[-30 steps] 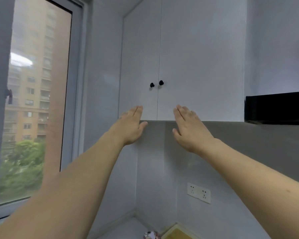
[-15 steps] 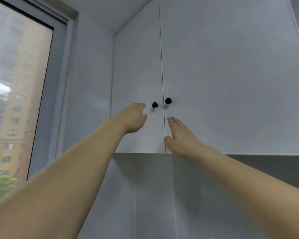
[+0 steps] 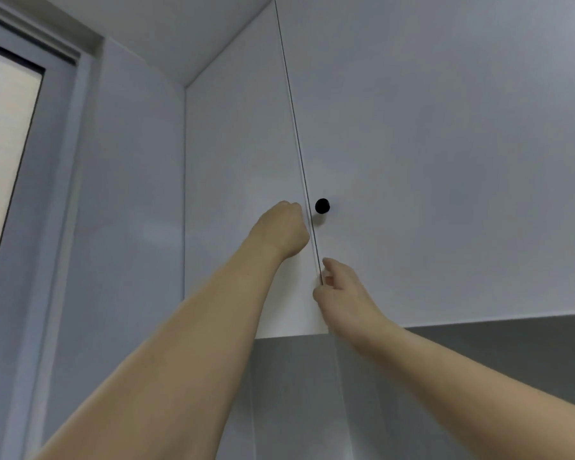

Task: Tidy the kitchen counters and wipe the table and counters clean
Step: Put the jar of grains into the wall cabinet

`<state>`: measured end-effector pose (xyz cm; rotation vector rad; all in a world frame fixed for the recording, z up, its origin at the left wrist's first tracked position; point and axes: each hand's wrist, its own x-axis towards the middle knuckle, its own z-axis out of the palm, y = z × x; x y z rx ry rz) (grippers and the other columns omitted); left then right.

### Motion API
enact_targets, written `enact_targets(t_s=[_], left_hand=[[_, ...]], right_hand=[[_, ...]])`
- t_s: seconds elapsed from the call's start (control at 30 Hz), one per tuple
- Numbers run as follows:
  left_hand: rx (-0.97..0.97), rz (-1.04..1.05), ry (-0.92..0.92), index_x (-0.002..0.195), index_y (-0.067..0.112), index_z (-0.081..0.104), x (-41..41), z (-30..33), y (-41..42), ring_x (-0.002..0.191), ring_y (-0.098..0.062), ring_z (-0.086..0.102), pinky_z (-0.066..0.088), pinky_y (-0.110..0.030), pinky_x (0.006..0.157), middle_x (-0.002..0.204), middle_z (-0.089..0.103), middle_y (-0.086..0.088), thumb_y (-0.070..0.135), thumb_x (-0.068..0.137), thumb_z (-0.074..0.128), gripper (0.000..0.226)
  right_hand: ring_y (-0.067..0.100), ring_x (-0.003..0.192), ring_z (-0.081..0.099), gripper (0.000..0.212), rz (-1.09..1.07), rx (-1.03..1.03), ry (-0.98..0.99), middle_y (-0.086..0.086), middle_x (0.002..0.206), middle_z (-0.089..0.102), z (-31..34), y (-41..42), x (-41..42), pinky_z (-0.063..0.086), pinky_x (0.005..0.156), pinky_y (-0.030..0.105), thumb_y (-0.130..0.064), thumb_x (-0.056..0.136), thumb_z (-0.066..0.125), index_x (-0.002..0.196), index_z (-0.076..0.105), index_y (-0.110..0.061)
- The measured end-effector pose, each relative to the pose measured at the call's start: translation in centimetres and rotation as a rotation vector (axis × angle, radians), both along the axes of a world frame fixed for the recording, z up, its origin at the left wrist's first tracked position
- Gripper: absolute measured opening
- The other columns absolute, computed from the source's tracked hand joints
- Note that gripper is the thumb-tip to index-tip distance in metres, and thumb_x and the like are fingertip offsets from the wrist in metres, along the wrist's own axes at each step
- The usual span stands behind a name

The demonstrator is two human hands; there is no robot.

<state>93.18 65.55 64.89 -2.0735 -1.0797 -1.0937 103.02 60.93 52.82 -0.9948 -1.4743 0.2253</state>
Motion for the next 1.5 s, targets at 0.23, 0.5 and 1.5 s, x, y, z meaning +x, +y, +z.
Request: enact_targets(t_s=[0.23,0.5,1.5], left_hand=[[0.229,0.002,-0.038,0.095,0.012,0.056,-3.6,-0.3,-0.9,0.080,-0.021,0.056,0.049,-0.034,0.067,0.087,0.059,-0.002,0.047,0.094,0.049,0.035],[0.268,0.130,-0.162,0.101,0.020,0.045,-11.4,0.1,-6.6,0.076,-0.017,0.053,0.042,-0.028,0.057,0.082,0.058,0.003,0.056,0.079,0.060,0.045],[0.210,0.195,-0.948,0.140,0.015,0.048,-37.2,-11.7,0.1,0.106,-0.022,0.061,0.040,-0.019,0.078,0.130,0.061,-0.009,0.004,0.099,0.039,0.044]], right_hand=[[0.017,0.122,0.040,0.042,-0.183,0.130,0.046,0.000,0.140,0.034,0.0,0.0,-2.9,0.035,0.102,0.029,-0.019,0.102,0.032,0.144,0.036,-0.018],[0.020,0.069,0.050,0.044,0.116,0.114,-0.128,0.021,0.091,0.062,-0.1,-1.3,-9.4,0.041,0.063,0.031,-0.031,0.103,0.033,0.096,0.058,0.004],[0.014,0.147,-0.009,0.059,-0.005,0.275,-1.129,0.001,0.158,-0.020,-1.7,12.1,-32.5,-0.004,0.119,0.035,-0.042,0.103,0.016,0.152,-0.012,-0.024]])
